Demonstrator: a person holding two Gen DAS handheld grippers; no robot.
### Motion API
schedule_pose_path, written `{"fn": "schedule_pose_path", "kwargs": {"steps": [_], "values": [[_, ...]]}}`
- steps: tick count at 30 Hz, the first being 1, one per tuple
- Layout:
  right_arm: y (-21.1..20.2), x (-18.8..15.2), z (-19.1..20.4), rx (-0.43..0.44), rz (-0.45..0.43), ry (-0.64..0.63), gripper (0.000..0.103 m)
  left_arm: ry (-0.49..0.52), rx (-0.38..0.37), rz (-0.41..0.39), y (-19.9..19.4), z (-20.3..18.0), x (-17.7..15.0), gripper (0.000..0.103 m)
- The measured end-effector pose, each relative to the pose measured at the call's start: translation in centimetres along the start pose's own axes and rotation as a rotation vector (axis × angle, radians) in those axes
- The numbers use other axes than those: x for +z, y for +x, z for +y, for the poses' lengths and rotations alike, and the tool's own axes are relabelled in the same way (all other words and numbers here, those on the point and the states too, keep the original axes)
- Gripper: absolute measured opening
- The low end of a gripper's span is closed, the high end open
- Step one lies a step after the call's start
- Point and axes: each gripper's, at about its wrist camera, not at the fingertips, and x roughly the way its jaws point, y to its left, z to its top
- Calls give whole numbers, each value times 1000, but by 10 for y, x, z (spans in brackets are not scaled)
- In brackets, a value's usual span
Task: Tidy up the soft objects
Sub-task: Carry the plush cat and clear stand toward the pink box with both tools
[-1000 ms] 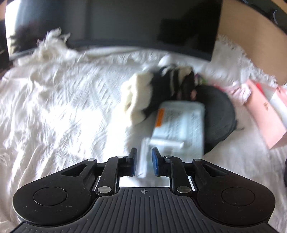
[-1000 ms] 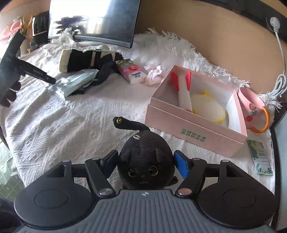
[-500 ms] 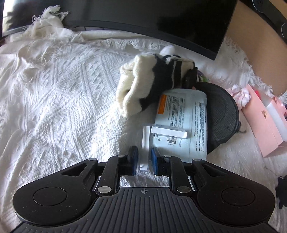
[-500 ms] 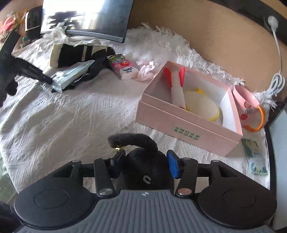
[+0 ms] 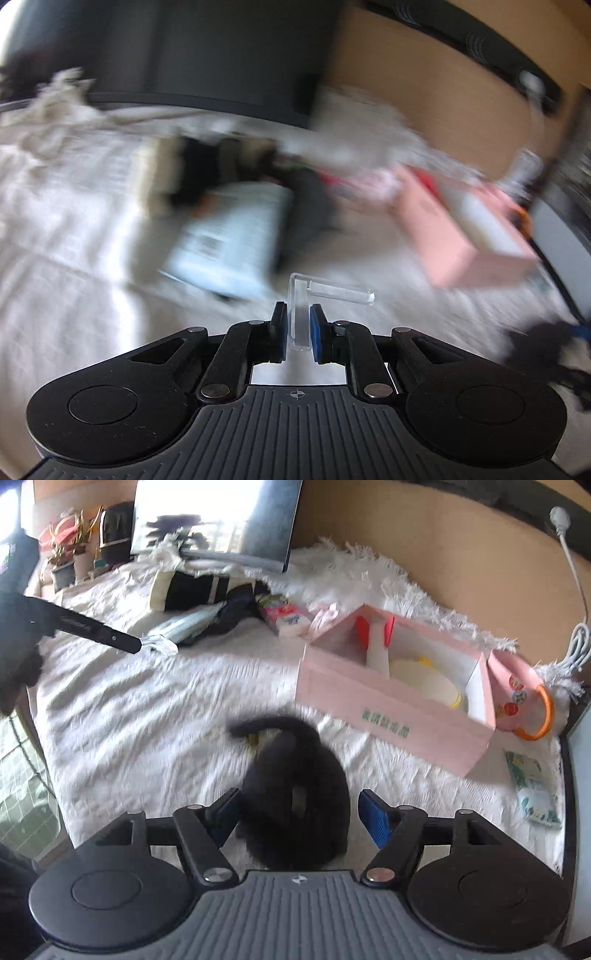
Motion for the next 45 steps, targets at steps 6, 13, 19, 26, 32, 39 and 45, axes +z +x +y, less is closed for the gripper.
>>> {"fn": "schedule_pose_path", "kwargs": {"steps": [6,13,19,26,32,39,45], "values": [[14,-9,-1,19,11,16,70,80,-126,96,-4,-83,-48,15],[32,-6,-2,12,28,71,68,166,-66,196,15,-114,-68,16],[24,-6,1,-18,32,82,63,198,-93,250,25,-111,-54,16],[-31,-16,-7,-71,-8,26,63,235,-151,199,20,-130,-58,15],[-77,-34,-28,-175,-55,29,63,329,-294,131,-15,-177,-48,10],[-109,-37,-56,-245,-172,133,63,431,-280,-150,-18,-233,46,10],[-116,-50,-63,-257,-177,153,63,395,-266,-135,17,-250,98,14]]}}
